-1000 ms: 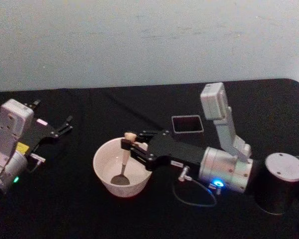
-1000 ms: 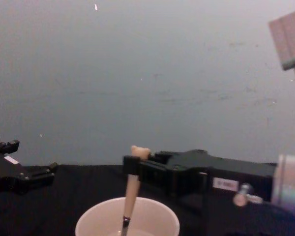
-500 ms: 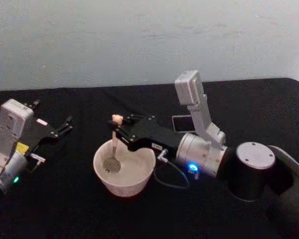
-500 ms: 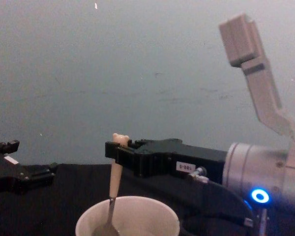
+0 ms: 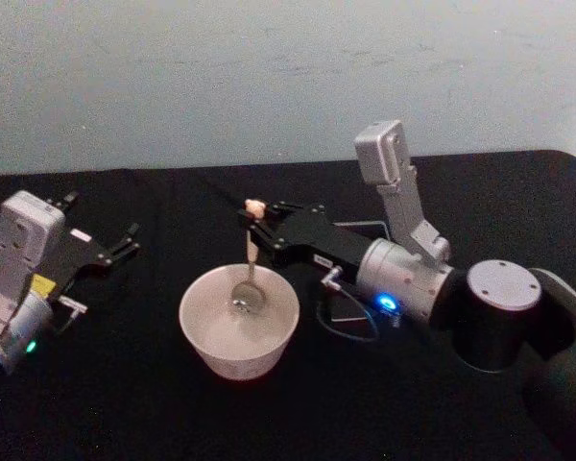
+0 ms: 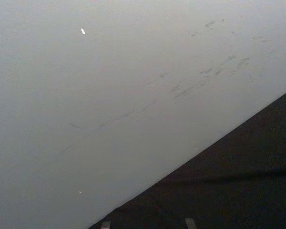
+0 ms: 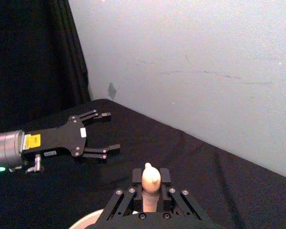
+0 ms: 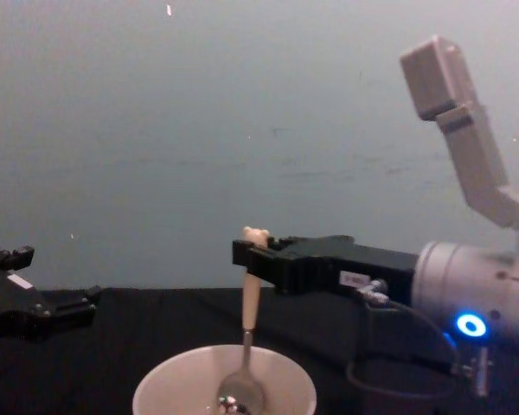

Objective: Pick up the stirring spoon with one hand, stir inside the cup, then place it back in its original position.

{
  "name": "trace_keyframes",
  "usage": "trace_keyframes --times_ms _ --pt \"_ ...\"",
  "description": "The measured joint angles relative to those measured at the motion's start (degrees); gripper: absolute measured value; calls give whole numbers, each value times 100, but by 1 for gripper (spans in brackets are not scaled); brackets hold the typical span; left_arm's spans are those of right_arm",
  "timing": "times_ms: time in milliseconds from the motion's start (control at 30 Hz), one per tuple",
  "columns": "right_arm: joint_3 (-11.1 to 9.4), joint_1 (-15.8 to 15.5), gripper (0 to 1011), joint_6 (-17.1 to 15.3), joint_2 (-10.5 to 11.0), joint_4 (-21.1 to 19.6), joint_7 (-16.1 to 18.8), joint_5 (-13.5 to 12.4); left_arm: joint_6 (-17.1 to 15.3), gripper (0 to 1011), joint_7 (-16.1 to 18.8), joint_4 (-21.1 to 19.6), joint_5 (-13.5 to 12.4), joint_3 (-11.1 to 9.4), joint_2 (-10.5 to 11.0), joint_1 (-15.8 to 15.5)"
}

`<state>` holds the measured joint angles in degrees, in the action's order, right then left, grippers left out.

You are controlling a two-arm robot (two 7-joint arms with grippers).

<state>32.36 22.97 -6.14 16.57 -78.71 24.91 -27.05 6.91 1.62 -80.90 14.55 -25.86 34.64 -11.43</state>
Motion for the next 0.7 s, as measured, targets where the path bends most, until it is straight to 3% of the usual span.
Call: trace_keyframes --times_ms 400,700 --pt "-129 -433 211 -104 537 -736 384 -127 0 1001 0 0 0 0 0 0" --pt "35 -513 211 -136 583 -903 488 -179 0 1001 0 0 0 0 0 0"
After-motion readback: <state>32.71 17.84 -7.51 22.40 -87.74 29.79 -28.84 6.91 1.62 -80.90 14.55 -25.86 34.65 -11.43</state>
